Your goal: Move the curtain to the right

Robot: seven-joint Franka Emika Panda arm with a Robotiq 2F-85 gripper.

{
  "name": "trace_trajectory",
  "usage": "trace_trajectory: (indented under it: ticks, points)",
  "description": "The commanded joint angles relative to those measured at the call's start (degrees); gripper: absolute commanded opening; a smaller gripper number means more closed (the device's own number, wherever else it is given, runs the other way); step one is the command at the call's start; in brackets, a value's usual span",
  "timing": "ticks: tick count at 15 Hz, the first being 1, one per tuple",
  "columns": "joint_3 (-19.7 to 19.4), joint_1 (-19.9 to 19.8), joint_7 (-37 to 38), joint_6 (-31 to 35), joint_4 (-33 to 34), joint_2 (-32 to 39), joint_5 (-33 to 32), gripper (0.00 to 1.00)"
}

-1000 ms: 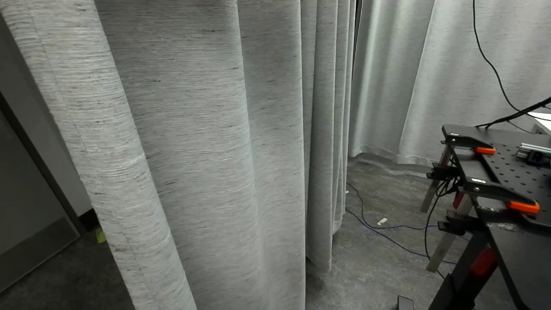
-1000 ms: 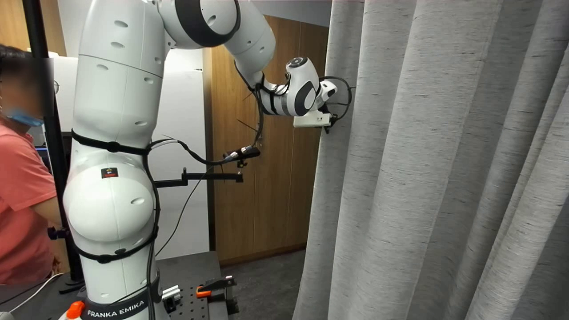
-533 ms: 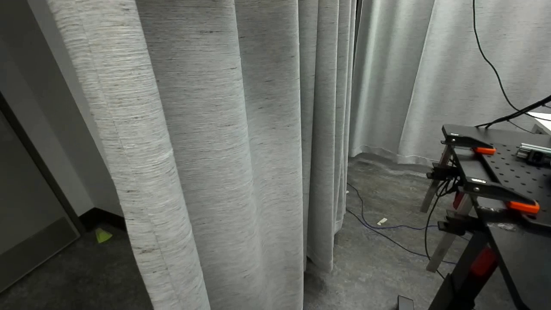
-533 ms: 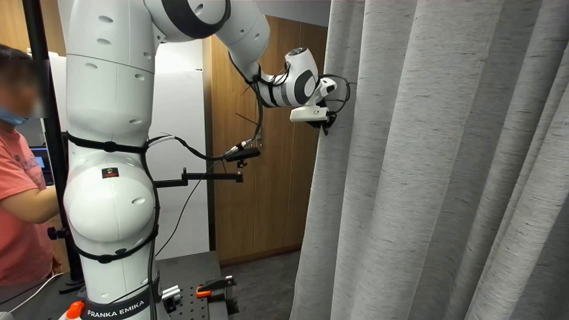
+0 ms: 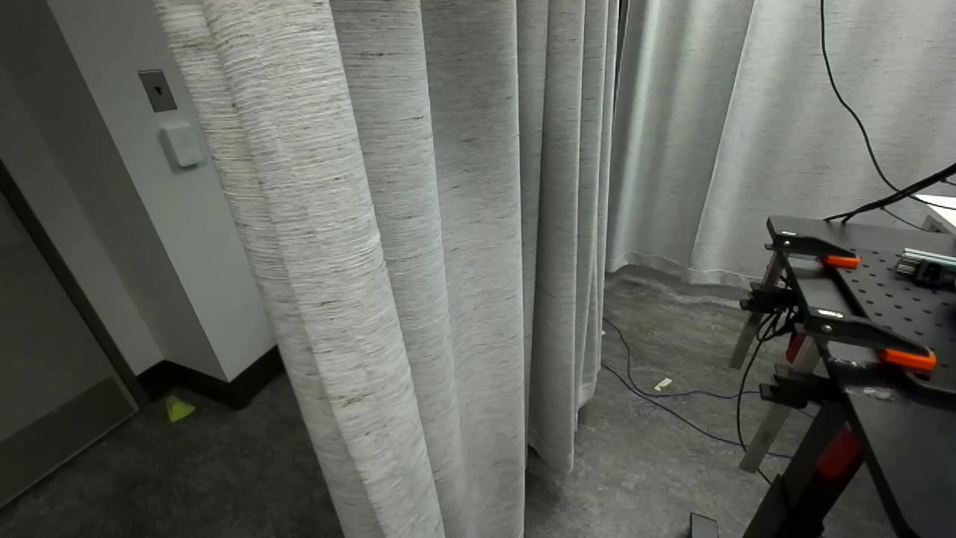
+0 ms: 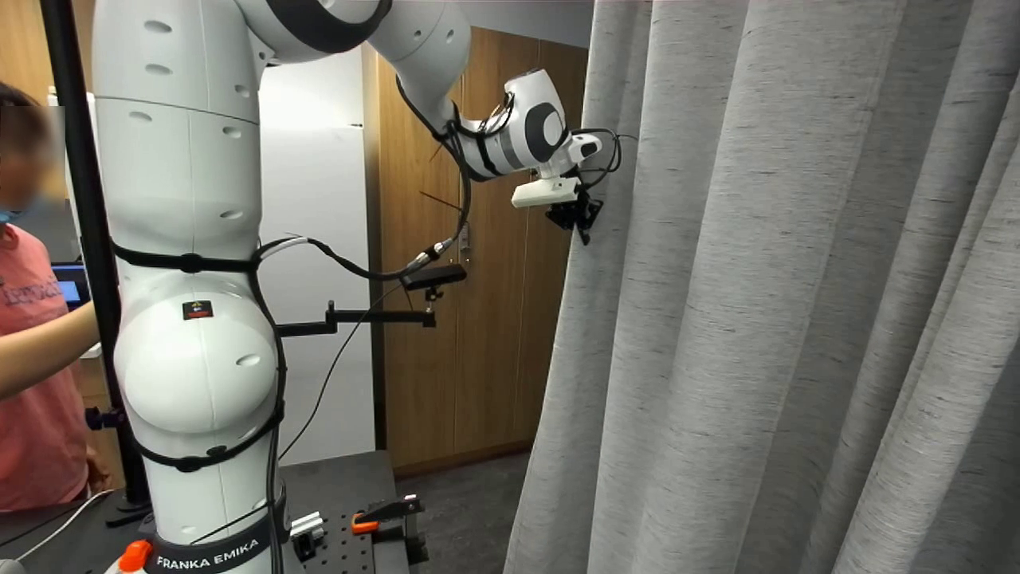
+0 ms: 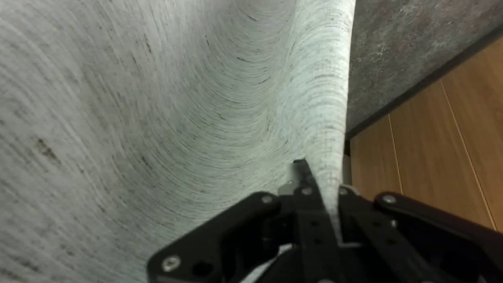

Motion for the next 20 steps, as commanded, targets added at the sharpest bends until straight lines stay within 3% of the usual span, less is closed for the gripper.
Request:
trace_trajectory:
  ticks: [1,11,20]
  points:
    - [0.2,0.3,6.7,-5.1,0.4,-1.1,-4.2,0.01]
    - [1.0,0.4,24.7,-12.2,0.8,-2.3,-17.7,0.01]
    - [2.8,0.7,35.8,-20.6,1.9,-2.3,-26.9,0.01]
